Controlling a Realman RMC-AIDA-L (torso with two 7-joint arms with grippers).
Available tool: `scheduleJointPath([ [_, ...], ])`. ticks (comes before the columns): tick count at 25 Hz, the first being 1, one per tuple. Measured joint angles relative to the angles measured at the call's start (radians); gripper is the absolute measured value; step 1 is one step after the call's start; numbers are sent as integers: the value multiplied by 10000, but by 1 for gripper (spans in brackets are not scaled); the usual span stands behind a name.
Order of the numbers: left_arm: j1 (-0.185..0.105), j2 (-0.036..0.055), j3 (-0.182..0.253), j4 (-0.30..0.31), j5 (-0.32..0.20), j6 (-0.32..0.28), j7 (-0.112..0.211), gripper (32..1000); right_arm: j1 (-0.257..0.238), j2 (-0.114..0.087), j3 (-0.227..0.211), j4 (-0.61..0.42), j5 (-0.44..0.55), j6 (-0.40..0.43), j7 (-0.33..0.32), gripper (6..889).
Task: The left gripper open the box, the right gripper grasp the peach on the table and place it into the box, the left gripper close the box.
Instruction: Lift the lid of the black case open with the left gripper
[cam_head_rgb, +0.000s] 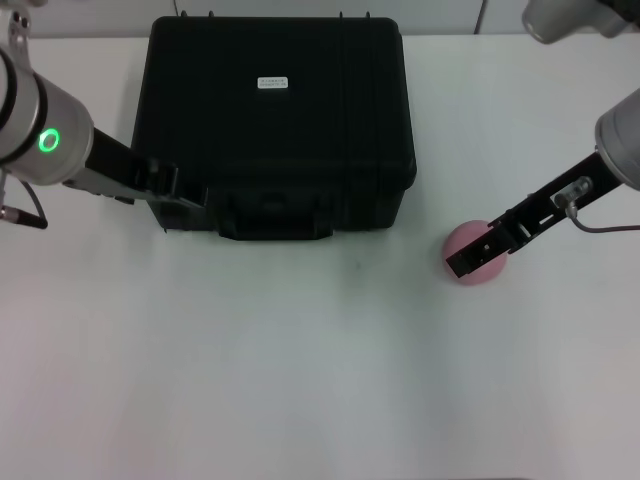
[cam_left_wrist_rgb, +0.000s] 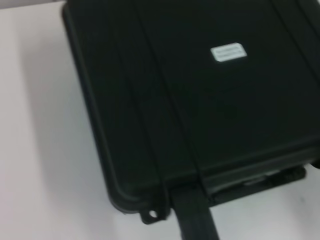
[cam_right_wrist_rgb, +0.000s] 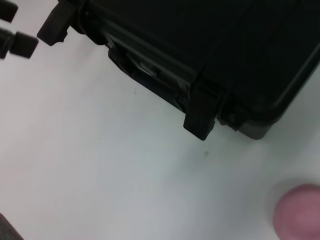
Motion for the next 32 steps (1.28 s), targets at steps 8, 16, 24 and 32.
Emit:
scheduleJointPath([
  [8,-373,9,-332,-887,55,469,-13,829,20,-7,17,98,1,-1,-15,823],
  [16,-668,-8,-296,-1704,-19,878,29,830,63,-19,43,241,0,-2,-51,821],
  [24,-730,-10,-257,-2207,-58,1184,65,803,77,-21,42,349,0,-15,-69,818],
  [32,-817,-24,-216,-2532,-70,1349,154,767,132,-21,16,425,0,-93,-84,816],
])
